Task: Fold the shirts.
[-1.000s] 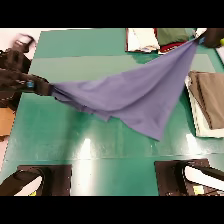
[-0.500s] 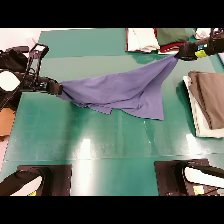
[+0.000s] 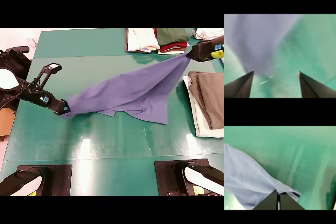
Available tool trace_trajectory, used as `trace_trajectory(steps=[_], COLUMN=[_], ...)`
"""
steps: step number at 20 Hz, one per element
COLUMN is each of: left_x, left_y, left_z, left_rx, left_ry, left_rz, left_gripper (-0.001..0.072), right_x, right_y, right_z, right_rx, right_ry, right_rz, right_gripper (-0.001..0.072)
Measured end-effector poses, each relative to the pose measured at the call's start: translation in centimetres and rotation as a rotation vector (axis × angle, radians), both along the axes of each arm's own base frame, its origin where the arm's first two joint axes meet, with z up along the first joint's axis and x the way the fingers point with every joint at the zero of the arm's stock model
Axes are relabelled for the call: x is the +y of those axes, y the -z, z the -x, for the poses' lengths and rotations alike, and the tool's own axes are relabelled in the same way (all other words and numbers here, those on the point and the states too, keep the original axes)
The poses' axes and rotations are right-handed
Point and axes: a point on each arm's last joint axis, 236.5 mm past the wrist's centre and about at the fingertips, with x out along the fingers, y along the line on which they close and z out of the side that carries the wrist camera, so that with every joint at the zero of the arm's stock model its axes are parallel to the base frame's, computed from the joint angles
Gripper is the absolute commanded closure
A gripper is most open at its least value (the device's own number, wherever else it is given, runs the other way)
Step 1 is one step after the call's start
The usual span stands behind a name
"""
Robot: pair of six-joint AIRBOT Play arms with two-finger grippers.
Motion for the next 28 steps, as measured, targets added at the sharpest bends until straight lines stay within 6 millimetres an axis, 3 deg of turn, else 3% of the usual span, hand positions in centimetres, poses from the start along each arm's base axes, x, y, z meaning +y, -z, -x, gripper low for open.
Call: trace_trajectory(steps=[3,5,7,11,15,18,20,21,23,24,26,28], left_x=[0.2,2.0,4.0,6.4,6.1,5.1,3.9,3.4,2.8,2.5,1.9,1.7], left_y=[-1.3,-1.7,-0.7,5.0,11.2,13.7,14.2,14.3,14.4,13.9,12.1,8.6], left_z=[-2.9,-5.9,-8.3,-11.3,-12.5,-13.0,-13.5,-13.8,-14.1,-14.3,-15.6,-17.1], left_rx=[-0.078,-0.134,-0.131,-0.016,0.110,0.152,0.149,0.139,0.132,0.126,0.085,0.012], left_ry=[-0.125,-0.263,-0.382,-0.523,-0.558,-0.553,-0.540,-0.533,-0.509,-0.494,-0.478,-0.453], left_rz=[0.057,0.082,0.107,0.119,0.144,0.175,0.198,0.203,0.198,0.204,0.223,0.243], left_gripper=[0.0057,0.0058,0.0058,0.0058,0.0058,0.0058,0.0063,0.0226,0.0621,0.0681,0.0682,0.0682], right_x=[-0.1,-0.2,-0.1,0.8,2.6,3.7,4.1,4.3,4.4,4.4,4.4,4.3], right_y=[-0.8,-0.9,-0.7,0.5,2.2,3.2,3.6,3.7,3.9,4.0,3.8,2.8], right_z=[0.4,0.5,0.5,0.2,-0.2,-0.5,-0.6,-0.7,-0.7,-0.7,-0.7,-0.7], right_rx=[-0.024,-0.026,-0.019,0.021,0.070,0.096,0.106,0.110,0.113,0.115,0.111,0.076], right_ry=[0.004,0.004,0.002,-0.023,-0.071,-0.099,-0.109,-0.113,-0.116,-0.116,-0.117,-0.111], right_rz=[0.007,0.009,0.008,0.005,0.005,0.006,0.007,0.007,0.008,0.009,0.011,0.014], right_gripper=[0.0699,0.0699,0.0698,0.0698,0.0698,0.0698,0.0698,0.0699,0.0698,0.0698,0.0698,0.0698])
